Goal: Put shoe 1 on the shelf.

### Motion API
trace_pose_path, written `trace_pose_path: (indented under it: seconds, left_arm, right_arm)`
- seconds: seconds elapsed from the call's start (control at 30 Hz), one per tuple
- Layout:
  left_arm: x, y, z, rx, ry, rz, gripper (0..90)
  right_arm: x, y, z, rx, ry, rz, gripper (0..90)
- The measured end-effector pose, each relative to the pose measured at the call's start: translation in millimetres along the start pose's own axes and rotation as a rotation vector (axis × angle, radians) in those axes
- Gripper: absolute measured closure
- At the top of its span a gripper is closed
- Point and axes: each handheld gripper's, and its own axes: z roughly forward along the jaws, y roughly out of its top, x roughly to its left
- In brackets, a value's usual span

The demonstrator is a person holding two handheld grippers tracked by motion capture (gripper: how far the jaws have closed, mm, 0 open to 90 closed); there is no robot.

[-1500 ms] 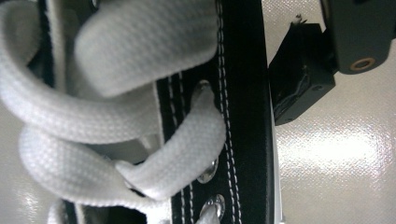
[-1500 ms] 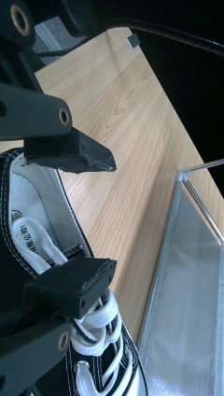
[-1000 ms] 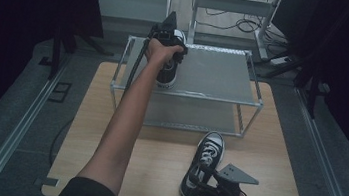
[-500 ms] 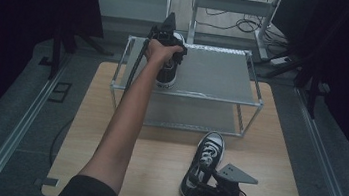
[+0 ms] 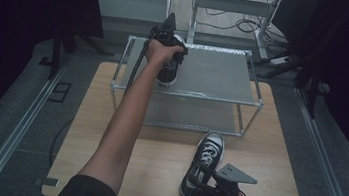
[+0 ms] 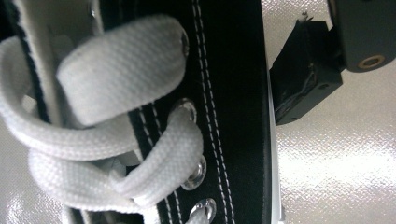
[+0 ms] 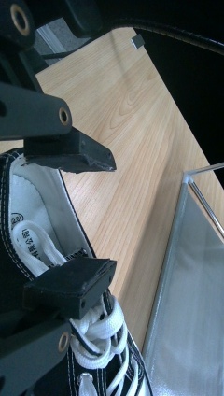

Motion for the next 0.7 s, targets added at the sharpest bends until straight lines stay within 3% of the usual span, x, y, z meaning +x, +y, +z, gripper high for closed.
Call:
trace_pose_path:
  seconds: [0.4, 0.5, 0.57, 0.7]
  left_arm:
    - [-0.2, -4.3, -11.7, -0.093, -0.036, 0.016, 8.2]
    - [0.4, -6.7, -18.8, -0.115, -0.063, 0.033, 8.2]
    - [-0.2, -11.4, -28.9, -0.145, -0.111, 0.055, 8.5]
    - [-4.6, -19.8, -39.6, -0.167, -0.134, 0.105, 8.5]
  right_arm:
    - [0.9, 0.2, 0.0, 0.002, 0.001, 0.001, 45.6]
    - [1.4, 0.3, -0.1, 0.002, 0.002, -0.002, 45.6]
    - [3.1, 1.3, -0.6, -0.002, 0.003, -0.005, 45.6]
    - [5.1, 2.3, -1.4, -0.007, 0.004, -0.009, 45.6]
